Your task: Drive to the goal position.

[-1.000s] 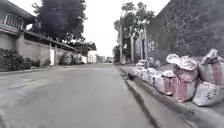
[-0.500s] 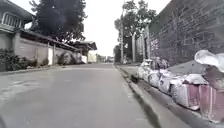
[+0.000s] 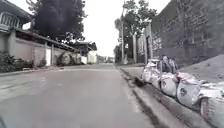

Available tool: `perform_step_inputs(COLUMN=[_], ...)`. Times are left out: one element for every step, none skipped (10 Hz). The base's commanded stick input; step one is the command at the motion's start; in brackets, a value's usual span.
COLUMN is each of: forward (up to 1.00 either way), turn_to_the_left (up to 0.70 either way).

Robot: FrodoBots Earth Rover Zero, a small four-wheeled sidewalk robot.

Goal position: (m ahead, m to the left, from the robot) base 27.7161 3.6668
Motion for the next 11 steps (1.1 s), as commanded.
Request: perform_step_inputs(forward=[1.0,1.0,1.0,1.0,1.0,1.0,1.0,1.0,1.0,1.0,1.0], turn_to_the_left=[0.0,0.0,0.0,0.0,0.0,0.0,0.0,0.0,0.0,0.0,0.0])
